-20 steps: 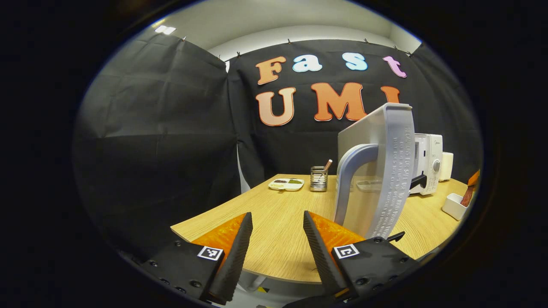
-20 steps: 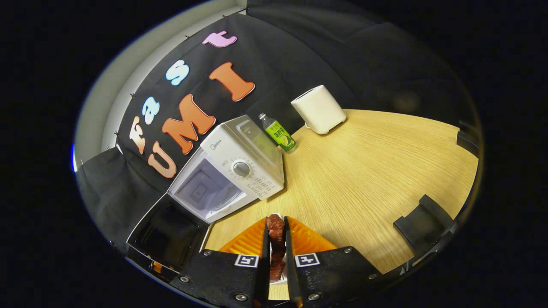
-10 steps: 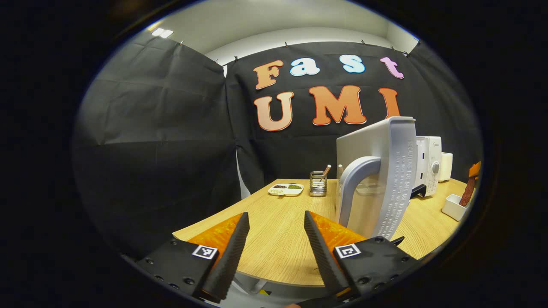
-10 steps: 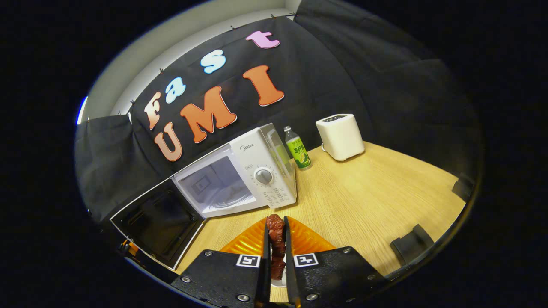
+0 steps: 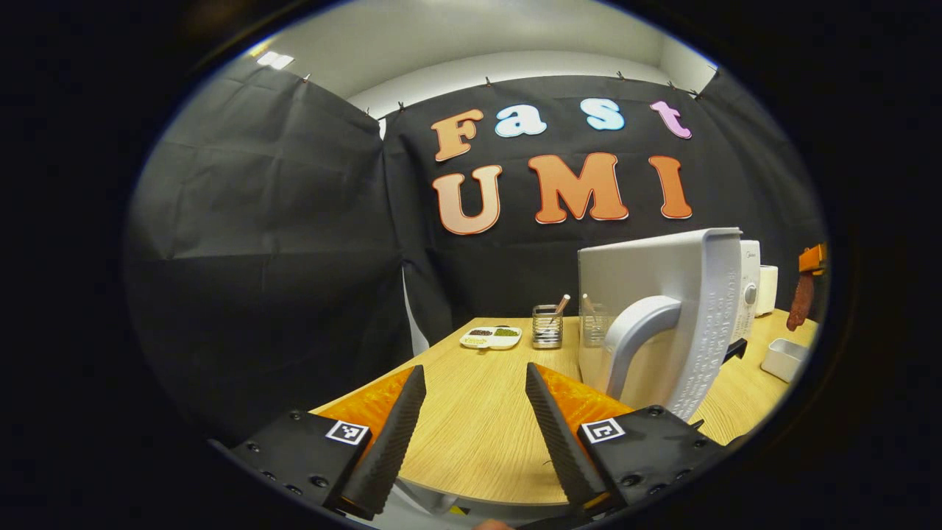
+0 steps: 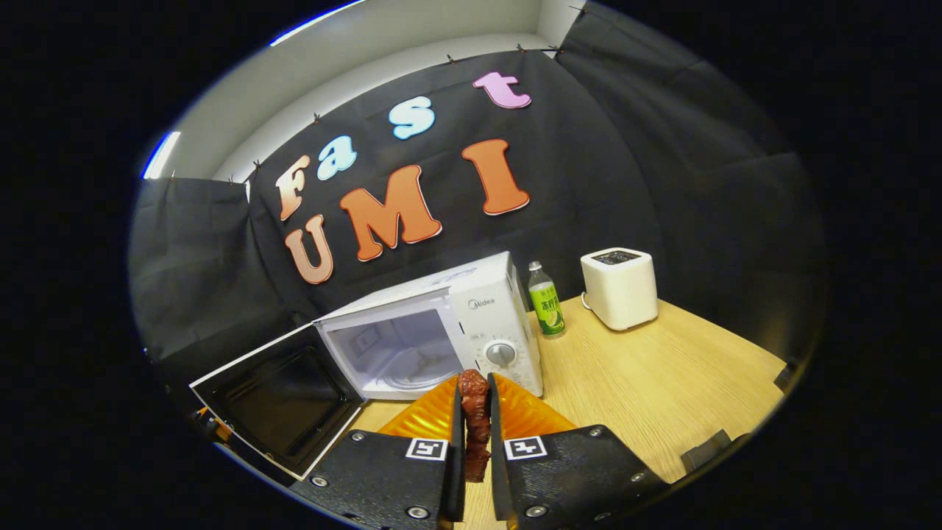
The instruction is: Open the microwave oven with the left hand, put the food in, and close the microwave oven.
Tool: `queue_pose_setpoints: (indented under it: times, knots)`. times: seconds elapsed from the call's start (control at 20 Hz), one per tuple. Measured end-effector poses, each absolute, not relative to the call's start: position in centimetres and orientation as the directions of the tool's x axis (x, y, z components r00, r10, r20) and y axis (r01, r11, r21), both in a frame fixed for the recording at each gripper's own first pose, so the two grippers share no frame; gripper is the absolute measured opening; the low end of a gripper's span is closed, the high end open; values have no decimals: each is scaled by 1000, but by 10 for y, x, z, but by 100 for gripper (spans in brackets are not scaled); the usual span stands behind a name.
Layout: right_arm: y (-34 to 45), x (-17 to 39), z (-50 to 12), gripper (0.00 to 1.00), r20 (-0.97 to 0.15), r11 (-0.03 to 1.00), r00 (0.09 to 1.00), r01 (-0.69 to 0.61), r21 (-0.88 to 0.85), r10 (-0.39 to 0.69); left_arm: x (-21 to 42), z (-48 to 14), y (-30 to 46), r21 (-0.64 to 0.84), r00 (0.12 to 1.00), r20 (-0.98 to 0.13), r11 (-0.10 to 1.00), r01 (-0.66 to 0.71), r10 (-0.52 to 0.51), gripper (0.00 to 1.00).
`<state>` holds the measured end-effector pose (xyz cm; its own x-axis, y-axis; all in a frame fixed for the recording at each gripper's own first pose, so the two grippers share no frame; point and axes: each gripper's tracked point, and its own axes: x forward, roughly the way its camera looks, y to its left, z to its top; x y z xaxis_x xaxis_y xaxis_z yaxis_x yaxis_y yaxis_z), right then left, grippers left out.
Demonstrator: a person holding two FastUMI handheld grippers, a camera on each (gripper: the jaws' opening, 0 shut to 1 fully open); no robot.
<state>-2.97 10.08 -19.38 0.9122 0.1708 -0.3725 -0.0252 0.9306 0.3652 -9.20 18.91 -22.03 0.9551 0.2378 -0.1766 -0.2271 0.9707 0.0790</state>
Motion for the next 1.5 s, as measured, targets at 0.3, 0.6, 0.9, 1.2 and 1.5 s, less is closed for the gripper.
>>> queue_pose_setpoints:
  times: [0.3, 0.6, 0.9, 1.2, 1.5]
  knots:
    - [143, 13, -185, 14, -317, 921, 930, -51, 386, 185, -81, -222, 191, 71, 957, -176, 973, -221, 230, 89]
    - [194, 56, -193, 14, -274, 880, 940, -53, 473, 204, -82, -228, 203, 42, 955, -187, 973, -228, 232, 89]
    - [231, 89, -208, 14, -234, 835, 952, -38, 550, 197, -84, -228, 226, 20, 947, -186, 965, -262, 261, 89]
    - [238, 127, -236, 14, -230, 774, 970, 85, 628, 79, -79, -236, 240, 21, 939, -196, 959, -283, 282, 90]
    - [254, 150, -278, 14, -256, 670, 966, 174, 721, 24, -75, -247, 250, 20, 930, -217, 954, -300, 297, 89]
